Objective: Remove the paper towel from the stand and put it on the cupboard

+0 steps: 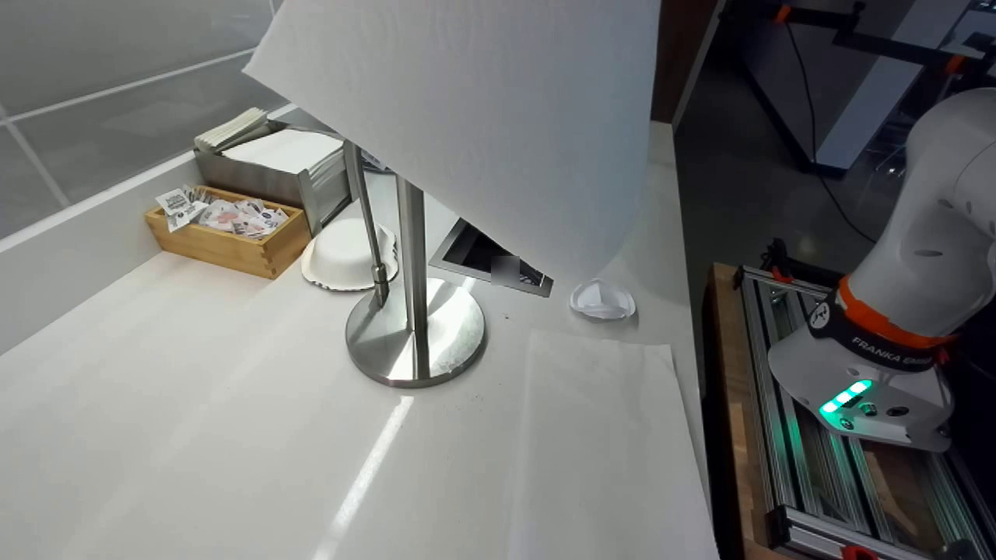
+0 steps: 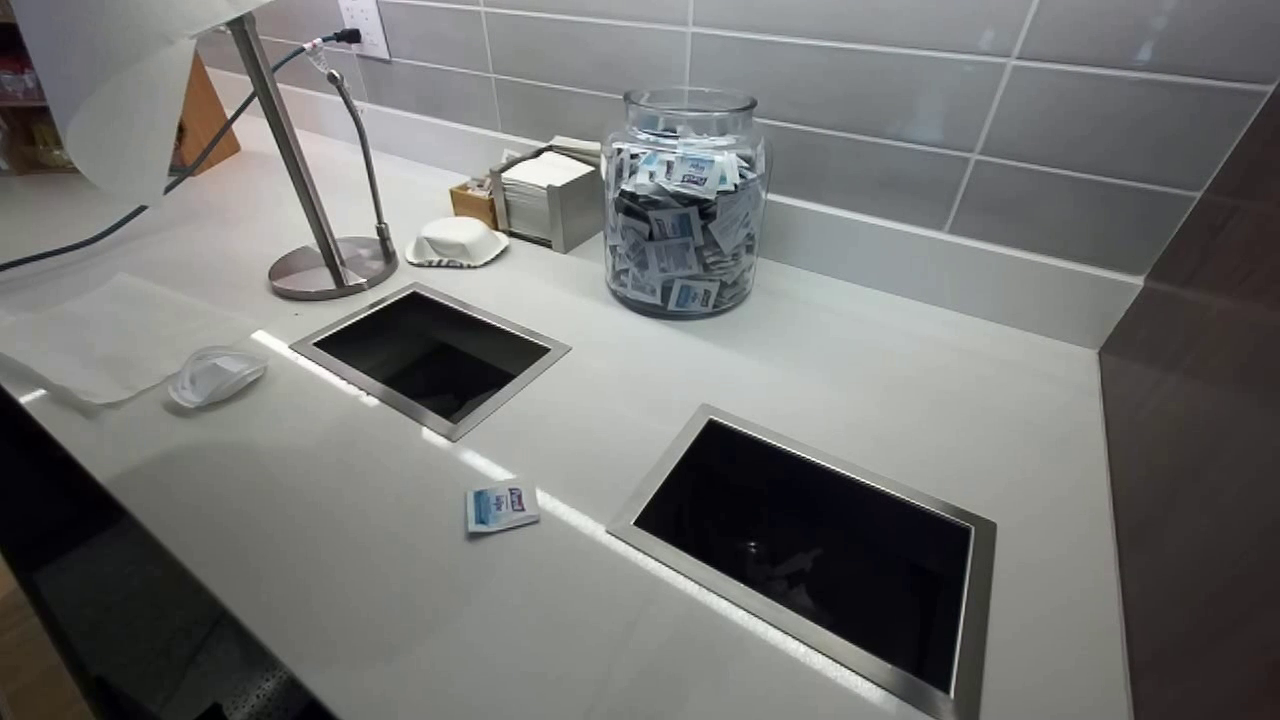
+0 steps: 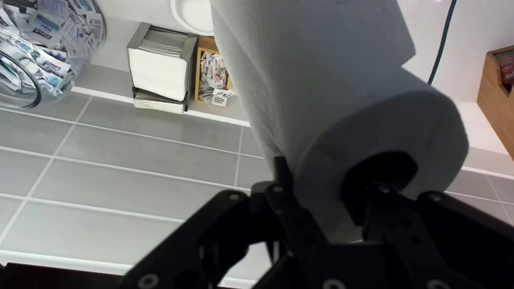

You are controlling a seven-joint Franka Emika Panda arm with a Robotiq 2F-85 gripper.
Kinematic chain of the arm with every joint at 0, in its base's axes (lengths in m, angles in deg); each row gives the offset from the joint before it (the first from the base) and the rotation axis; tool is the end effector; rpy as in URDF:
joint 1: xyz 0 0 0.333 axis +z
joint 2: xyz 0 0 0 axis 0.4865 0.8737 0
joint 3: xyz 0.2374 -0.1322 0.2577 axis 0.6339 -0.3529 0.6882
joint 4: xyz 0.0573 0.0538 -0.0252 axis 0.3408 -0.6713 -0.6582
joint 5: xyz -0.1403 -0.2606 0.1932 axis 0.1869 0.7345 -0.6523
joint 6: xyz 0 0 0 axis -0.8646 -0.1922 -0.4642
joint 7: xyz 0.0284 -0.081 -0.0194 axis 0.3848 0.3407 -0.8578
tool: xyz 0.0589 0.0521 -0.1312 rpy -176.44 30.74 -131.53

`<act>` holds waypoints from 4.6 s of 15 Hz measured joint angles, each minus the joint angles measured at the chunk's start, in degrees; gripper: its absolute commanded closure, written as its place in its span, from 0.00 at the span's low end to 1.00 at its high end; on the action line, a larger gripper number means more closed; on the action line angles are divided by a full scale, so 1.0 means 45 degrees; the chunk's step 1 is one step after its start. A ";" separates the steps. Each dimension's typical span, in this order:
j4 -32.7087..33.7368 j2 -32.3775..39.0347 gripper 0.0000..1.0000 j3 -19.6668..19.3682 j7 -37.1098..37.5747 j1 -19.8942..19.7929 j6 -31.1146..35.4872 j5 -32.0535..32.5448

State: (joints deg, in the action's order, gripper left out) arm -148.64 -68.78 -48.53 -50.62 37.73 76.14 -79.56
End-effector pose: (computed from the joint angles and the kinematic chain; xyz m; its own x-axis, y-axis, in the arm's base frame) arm 0.3465 0.2045 0.8013 0.8037 0.2792 0.5254 0.2827 -0.9562 0.0757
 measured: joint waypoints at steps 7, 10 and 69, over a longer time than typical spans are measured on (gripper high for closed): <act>0.0045 -0.0168 0.89 0.0057 0.0217 0.0147 0.0000 0.0017; 0.0087 -0.0273 0.89 0.0070 0.0360 0.0147 0.0000 0.0106; -0.5609 0.1207 0.89 -0.0591 -0.1200 0.1069 0.2580 -0.3321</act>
State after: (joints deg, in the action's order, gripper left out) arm -173.89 -63.35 -51.19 -56.02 42.54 87.75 -94.51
